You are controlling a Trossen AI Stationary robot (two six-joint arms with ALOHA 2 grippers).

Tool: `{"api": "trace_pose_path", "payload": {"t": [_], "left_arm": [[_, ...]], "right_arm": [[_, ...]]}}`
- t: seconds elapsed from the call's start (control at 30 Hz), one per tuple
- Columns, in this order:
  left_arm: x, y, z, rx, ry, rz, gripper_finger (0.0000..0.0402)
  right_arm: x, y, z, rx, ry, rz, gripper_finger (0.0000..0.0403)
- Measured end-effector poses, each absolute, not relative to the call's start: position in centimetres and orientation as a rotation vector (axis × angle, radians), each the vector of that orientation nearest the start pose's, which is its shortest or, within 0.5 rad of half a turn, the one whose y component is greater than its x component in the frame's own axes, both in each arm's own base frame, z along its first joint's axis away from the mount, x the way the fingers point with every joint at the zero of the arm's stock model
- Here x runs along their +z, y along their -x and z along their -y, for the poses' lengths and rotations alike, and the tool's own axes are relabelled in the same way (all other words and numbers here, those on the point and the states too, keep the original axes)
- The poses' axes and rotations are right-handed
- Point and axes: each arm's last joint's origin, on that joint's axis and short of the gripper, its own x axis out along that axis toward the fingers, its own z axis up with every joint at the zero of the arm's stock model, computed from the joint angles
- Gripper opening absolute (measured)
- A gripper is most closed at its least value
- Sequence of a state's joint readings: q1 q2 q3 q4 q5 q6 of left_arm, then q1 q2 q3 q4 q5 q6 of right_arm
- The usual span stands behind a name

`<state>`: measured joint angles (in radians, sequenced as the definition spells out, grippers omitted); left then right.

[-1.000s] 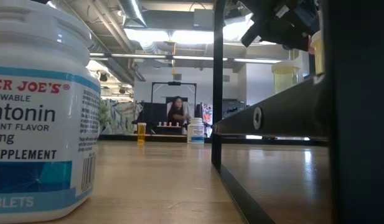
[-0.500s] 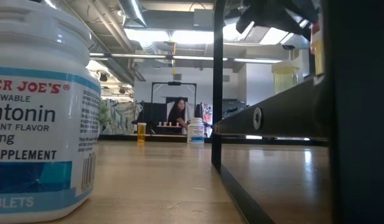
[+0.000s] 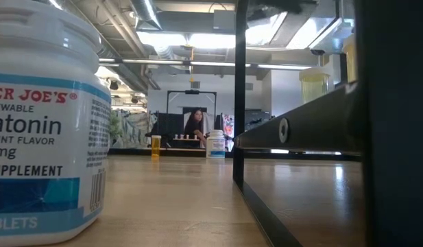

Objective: Pick and place medicine bottles onto shelf by color
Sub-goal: Put the top pink pill bottle on the shelf aligned with the other pink pill bottle

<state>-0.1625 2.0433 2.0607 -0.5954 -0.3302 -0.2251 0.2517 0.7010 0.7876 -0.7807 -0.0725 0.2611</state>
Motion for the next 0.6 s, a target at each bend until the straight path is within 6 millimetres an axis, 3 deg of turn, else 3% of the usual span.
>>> {"api": "trace_pose_path", "payload": {"t": [0.27, 0.6], "left_arm": [[37.0, -43.6, 6.2, 0.326, 0.03, -0.567, 0.0142], [39.1, -42.2, 6.4, 0.331, 0.038, -0.512, 0.0142]], "right_arm": [[28.8, -11.8, -6.3, 0.384, -0.167, -0.799, 0.0122], [28.1, -10.8, -9.9, 0.422, -0.153, -0.857, 0.0123]]}}
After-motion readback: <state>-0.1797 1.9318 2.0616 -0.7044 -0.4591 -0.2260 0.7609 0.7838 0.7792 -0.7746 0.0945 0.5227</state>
